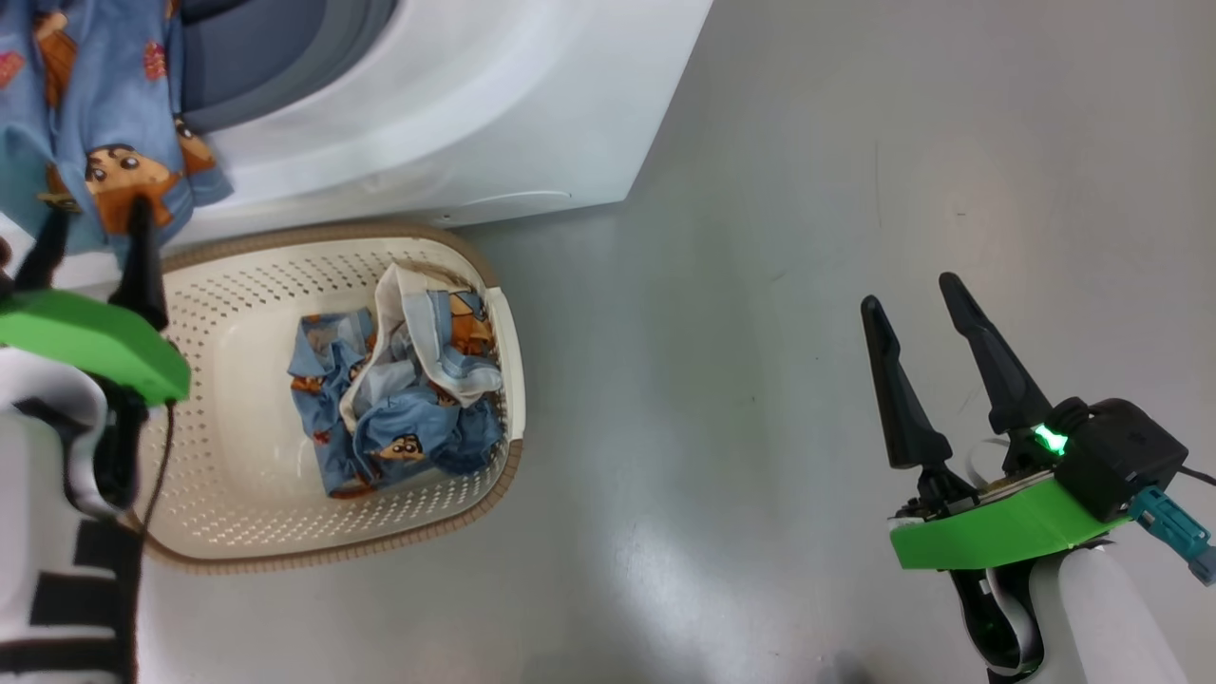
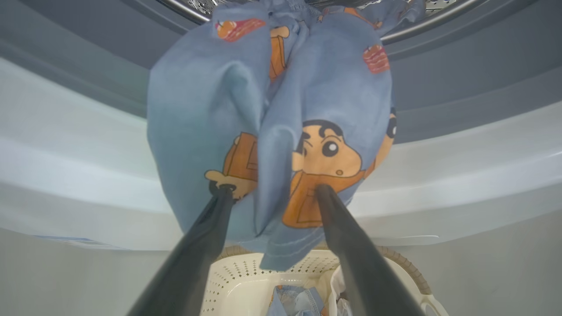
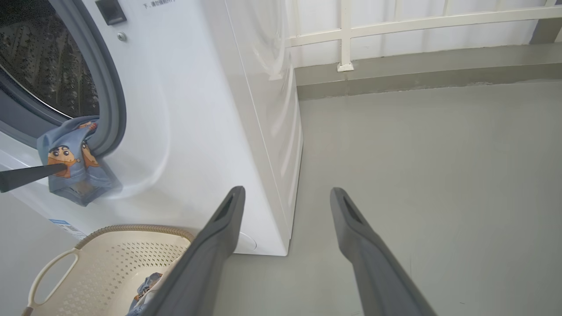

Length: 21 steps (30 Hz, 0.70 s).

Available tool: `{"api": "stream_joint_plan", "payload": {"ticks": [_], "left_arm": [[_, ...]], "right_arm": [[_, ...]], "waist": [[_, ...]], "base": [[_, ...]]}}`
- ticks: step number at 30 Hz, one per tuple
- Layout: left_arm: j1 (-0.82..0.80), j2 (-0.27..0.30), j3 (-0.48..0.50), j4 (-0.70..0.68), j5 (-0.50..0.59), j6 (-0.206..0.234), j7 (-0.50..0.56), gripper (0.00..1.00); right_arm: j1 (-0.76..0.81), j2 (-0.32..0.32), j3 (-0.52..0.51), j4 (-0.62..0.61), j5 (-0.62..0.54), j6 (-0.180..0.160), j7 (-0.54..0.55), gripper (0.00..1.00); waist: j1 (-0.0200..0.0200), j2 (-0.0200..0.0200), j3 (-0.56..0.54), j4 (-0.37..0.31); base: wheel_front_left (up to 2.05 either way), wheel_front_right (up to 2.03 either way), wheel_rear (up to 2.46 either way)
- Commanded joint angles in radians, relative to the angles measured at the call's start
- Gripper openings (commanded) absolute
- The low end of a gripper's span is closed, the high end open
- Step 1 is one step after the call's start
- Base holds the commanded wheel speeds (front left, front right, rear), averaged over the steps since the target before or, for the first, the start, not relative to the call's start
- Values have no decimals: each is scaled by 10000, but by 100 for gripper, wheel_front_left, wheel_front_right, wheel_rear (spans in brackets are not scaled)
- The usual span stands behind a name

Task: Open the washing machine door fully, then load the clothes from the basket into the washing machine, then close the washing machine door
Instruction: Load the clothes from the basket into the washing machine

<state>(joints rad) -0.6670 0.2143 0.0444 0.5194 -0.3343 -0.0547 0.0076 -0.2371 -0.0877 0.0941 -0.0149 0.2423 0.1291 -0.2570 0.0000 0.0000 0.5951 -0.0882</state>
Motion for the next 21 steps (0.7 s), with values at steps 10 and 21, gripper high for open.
{"api": "stream_joint_plan", "payload": {"ticks": [10,21], "left_arm": [[-1210,674,530,1007,-457,-28,236,100],[-2244,662,285,1980,-483,-347,-1168,58]], "right_arm": [[-92,48,265,-240,116,16,-48,100],[-163,70,184,-187,151,16,-48,100]], "waist": [[0,0,384,-120],[0,0,531,-88]], "base": [[0,0,0],[0,0,0]]}}
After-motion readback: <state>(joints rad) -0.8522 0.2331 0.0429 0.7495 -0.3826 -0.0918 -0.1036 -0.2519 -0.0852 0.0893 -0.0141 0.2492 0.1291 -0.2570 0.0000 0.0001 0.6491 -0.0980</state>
